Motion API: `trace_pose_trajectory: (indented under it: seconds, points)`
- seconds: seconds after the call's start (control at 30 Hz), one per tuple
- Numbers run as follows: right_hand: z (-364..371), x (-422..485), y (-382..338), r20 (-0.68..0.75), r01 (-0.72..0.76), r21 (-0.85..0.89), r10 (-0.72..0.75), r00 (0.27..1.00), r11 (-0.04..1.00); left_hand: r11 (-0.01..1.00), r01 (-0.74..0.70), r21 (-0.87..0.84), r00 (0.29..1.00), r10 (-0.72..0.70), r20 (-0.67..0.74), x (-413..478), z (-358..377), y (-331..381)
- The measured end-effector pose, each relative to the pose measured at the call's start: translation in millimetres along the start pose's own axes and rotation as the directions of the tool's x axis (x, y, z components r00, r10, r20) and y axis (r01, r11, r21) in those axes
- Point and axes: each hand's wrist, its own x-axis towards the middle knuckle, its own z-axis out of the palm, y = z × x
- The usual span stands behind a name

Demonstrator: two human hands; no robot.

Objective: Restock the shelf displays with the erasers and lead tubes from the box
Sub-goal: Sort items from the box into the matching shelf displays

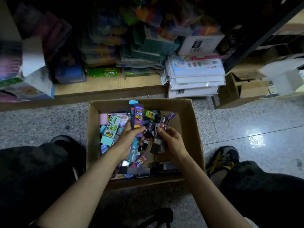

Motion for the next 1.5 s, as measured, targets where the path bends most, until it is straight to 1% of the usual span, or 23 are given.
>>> trace_pose_trajectory:
  seconds: [0.2,0.27,0.37,0.43,0.47,0.53,0.6,0.67,0.73,0.8,0.9,0.97,1.03,1.17,1.23,1.3,1.37,1.43,1.5]
  points:
    - [14.4,-23.2,-45.8,0.105,0.180,0.081,-0.188,0.976,0.980,0.988,-0.153,0.011,0.985,0.152,0.082,-33.1,28.7,38.3]
    - [18.2,-33.2,-57.4,0.127,0.249,0.070,-0.256,0.958,0.966,0.981,-0.196,-0.013,0.972,0.196,0.128,-47.0,38.1,47.5]
    - [23.3,-48.5,-71.3,0.131,0.326,0.046,-0.329,0.935,0.944,0.962,-0.250,-0.112,0.946,0.267,0.184,-64.8,49.5,57.3]
    - [27.4,-58.8,-79.0,0.128,0.358,0.061,-0.363,0.923,0.932,0.937,-0.280,-0.207,0.925,0.321,0.201,-74.4,55.6,63.8]
    - [29.7,-63.7,-82.2,0.122,0.373,0.063,-0.379,0.918,0.925,0.928,-0.298,-0.222,0.918,0.342,0.200,-78.6,58.8,67.0]
    - [34.3,-72.4,-87.5,0.097,0.410,0.042,-0.412,0.906,0.911,0.922,-0.338,-0.190,0.913,0.370,0.171,-86.1,65.6,73.0]
    - [39.6,-79.3,-92.7,0.053,0.464,-0.021,-0.463,0.885,0.885,0.907,-0.408,-0.105,0.900,0.419,0.122,-90.8,71.5,77.0]
    - [45.4,-86.4,-97.9,0.034,0.519,-0.080,-0.518,0.855,0.851,0.877,-0.478,-0.033,0.871,0.479,0.107,-95.0,77.2,80.5]
    - [49.7,-94.5,-103.8,0.038,0.556,-0.117,-0.555,0.831,0.823,0.850,-0.526,-0.022,0.844,0.525,0.108,-99.7,81.7,84.7]
    - [51.7,-102.1,-110.4,0.066,0.545,-0.087,-0.541,0.838,0.834,0.841,-0.538,-0.049,0.835,0.540,0.107,-103.3,83.7,90.1]
    - [53.2,-112.4,-121.9,0.127,0.432,0.104,-0.442,0.888,0.896,0.840,-0.541,-0.048,0.831,0.543,0.120,-108.3,83.9,100.7]
    - [55.8,-119.2,-130.9,0.168,0.384,0.188,-0.415,0.894,0.904,0.830,-0.556,-0.046,0.823,0.557,0.115,-113.1,85.1,108.6]
    - [57.9,-124.7,-141.1,0.197,0.376,0.241,-0.425,0.884,0.895,0.817,-0.574,-0.058,0.812,0.577,0.089,-118.1,86.6,119.1]
    - [60.9,-131.4,-167.0,0.157,0.425,0.246,-0.468,0.870,0.871,0.807,-0.583,-0.097,0.808,0.588,0.043,-128.9,85.8,147.9]
    - [62.9,-132.2,-181.3,0.134,0.455,0.216,-0.488,0.863,0.864,0.786,-0.615,-0.065,0.784,0.618,0.057,-133.6,85.0,162.0]
    - [65.2,-134.9,-196.9,0.123,0.503,0.127,-0.517,0.847,0.855,0.775,-0.630,-0.043,0.771,0.632,0.077,-137.3,85.2,175.3]
    - [63.2,-137.9,-214.5,0.108,0.575,-0.052,-0.568,0.816,0.817,0.775,-0.631,-0.029,0.771,0.631,0.090,-140.3,84.9,190.3]
    - [57.8,-138.8,-234.3,0.101,0.609,-0.226,-0.604,0.791,0.760,0.764,-0.645,0.001,0.760,0.642,0.105,-142.9,83.6,207.7]
    - [50.9,-138.8,-254.3,0.087,0.580,-0.312,-0.586,0.806,0.753,0.741,-0.672,0.018,0.737,0.666,0.119,-144.9,82.1,226.4]
